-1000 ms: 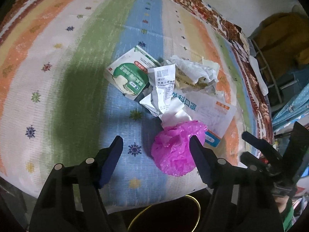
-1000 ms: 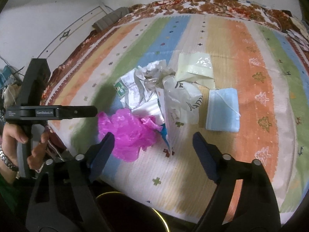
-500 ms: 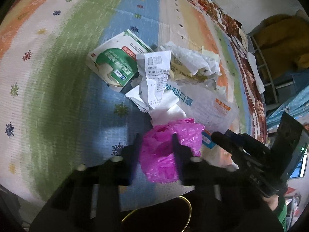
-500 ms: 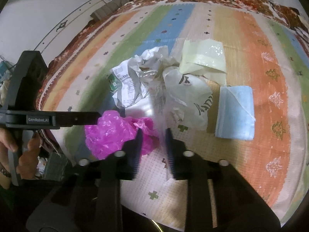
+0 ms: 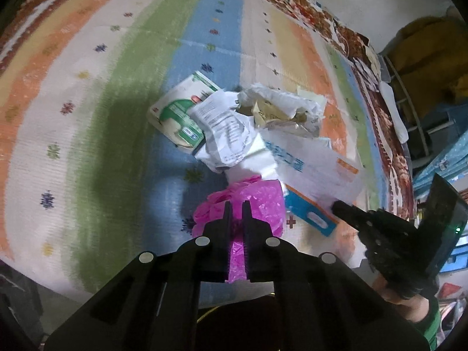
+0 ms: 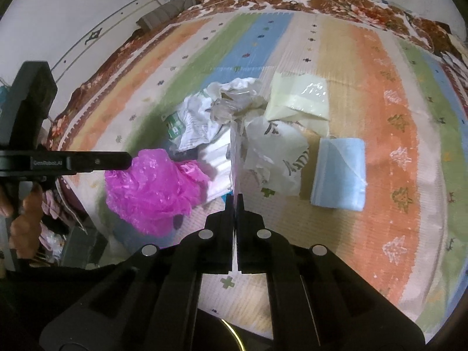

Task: Collect trash
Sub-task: 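Lift the pink bag with the left tool while the right tool grasps the mask package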

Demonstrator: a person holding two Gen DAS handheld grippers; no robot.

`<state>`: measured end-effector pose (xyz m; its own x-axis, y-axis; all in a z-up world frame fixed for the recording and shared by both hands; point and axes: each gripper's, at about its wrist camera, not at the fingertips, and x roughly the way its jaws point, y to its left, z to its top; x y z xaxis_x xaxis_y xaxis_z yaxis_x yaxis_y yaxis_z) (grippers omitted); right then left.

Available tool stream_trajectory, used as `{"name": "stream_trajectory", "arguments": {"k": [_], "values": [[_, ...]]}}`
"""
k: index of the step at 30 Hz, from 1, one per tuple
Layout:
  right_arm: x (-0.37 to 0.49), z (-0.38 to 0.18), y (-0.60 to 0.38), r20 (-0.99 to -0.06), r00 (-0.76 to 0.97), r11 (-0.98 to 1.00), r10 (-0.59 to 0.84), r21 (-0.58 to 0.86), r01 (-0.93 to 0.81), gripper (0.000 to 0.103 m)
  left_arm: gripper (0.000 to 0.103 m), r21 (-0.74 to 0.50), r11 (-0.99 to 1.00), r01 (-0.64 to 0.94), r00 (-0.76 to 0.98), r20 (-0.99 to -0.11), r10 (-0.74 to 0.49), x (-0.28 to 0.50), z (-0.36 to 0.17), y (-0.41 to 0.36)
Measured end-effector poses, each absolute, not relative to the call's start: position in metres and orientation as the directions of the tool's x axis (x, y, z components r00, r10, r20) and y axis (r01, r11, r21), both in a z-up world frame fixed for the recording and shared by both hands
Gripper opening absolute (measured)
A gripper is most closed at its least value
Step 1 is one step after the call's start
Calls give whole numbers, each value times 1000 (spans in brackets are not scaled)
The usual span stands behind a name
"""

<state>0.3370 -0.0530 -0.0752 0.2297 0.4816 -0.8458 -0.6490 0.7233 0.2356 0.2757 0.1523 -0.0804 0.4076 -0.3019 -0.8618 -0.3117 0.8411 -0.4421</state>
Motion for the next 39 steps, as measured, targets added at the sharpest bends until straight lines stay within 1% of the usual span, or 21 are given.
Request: {"name": "stream_trajectory", "arguments": {"k": [14, 39], "values": [[320, -35, -78, -831, 329, 762, 448, 163, -627, 1, 6, -445, 851, -281, 448, -844, -293, 267, -63, 142], [241, 6, -116, -799, 379, 766, 466, 149, -626, 1, 5, -397, 893, -210, 541, -808, -232, 213, -8, 107]]}}
